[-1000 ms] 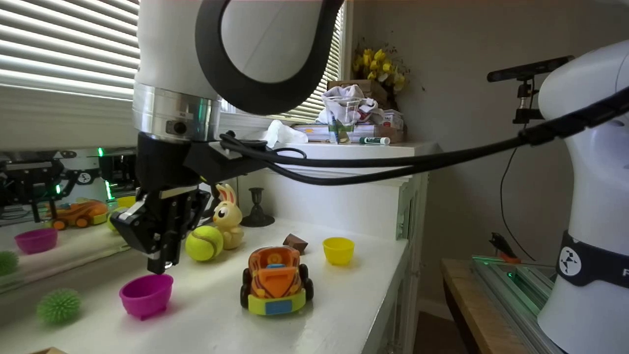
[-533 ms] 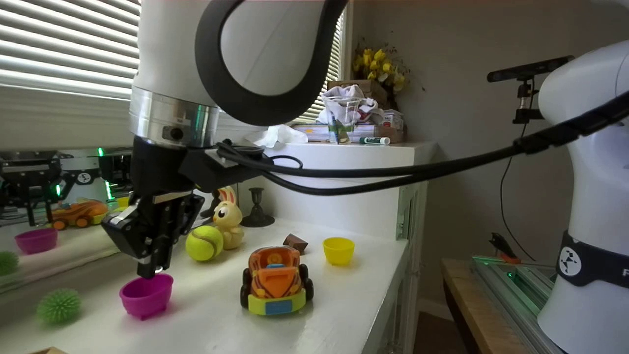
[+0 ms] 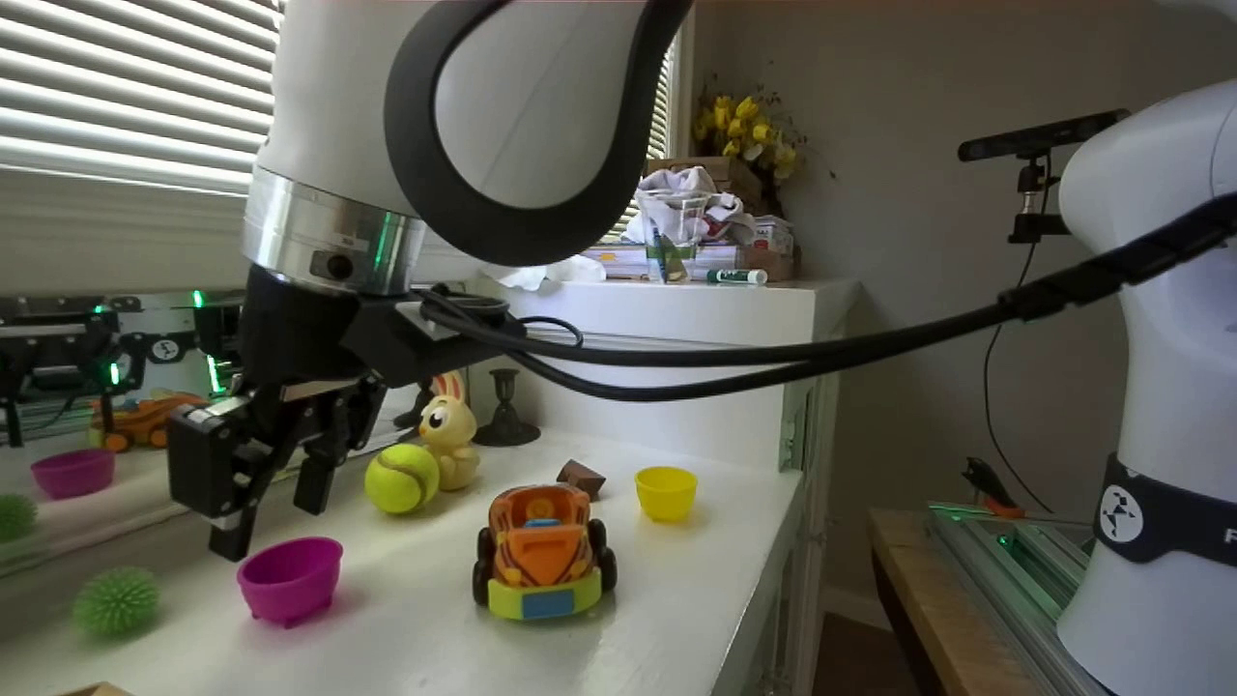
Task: Put the glass item into the purple bowl
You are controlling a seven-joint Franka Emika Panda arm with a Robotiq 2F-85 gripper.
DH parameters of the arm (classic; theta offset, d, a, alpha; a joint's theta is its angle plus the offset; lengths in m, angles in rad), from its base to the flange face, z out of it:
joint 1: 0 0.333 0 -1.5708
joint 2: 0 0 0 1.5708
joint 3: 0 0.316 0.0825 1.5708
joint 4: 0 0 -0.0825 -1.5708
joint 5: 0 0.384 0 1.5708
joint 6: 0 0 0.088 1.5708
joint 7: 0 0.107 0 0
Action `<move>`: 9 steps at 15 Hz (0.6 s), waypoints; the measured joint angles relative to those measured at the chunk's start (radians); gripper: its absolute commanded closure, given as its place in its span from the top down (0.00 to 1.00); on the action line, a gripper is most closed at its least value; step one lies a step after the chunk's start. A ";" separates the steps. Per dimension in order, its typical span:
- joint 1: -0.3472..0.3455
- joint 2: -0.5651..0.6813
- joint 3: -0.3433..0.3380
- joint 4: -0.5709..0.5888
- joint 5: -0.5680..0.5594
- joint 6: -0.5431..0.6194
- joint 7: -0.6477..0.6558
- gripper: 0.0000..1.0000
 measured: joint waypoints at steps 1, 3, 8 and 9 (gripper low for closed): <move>0.004 -0.003 -0.001 0.000 0.000 0.000 0.000 0.99; 0.011 -0.018 -0.001 0.000 0.000 -0.041 0.002 1.00; 0.031 -0.128 0.010 -0.001 0.000 -0.243 0.050 1.00; 0.029 -0.158 0.021 -0.001 0.000 -0.294 0.058 1.00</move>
